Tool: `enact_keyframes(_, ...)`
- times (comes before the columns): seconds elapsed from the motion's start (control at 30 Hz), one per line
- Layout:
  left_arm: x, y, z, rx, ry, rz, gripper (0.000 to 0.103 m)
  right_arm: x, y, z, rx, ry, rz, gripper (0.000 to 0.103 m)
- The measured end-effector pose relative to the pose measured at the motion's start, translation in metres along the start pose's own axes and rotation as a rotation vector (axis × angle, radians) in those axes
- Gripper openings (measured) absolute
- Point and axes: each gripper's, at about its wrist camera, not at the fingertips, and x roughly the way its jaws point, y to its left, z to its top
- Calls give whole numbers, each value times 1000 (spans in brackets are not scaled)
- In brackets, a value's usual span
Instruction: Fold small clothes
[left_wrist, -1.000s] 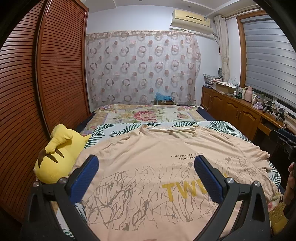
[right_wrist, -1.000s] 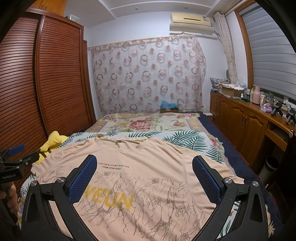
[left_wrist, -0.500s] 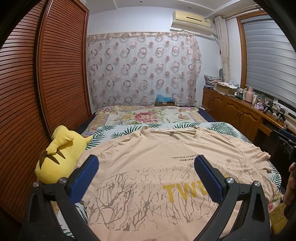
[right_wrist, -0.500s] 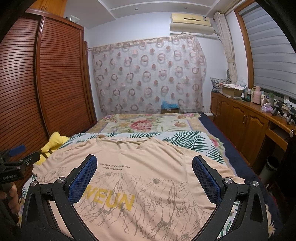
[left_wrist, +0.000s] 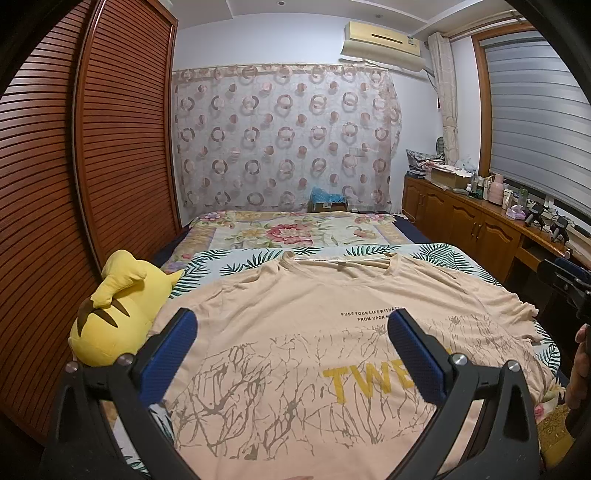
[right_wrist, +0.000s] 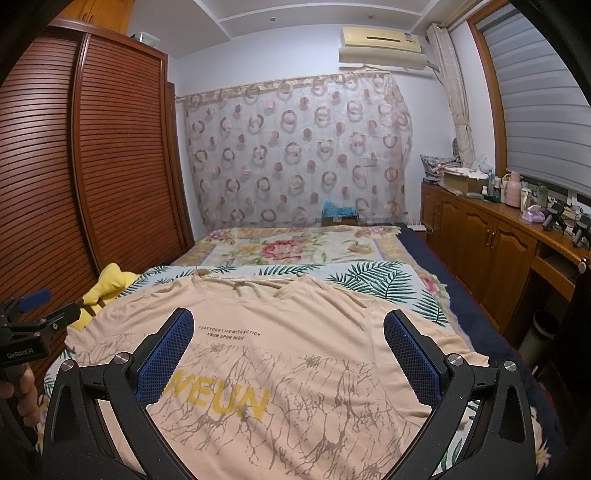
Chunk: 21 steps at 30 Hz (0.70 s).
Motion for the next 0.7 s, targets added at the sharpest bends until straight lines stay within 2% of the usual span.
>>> enact_keyframes(0.7,-3,-2,-1,2,-4,0,103,0,-1,0,1,-2,1,103)
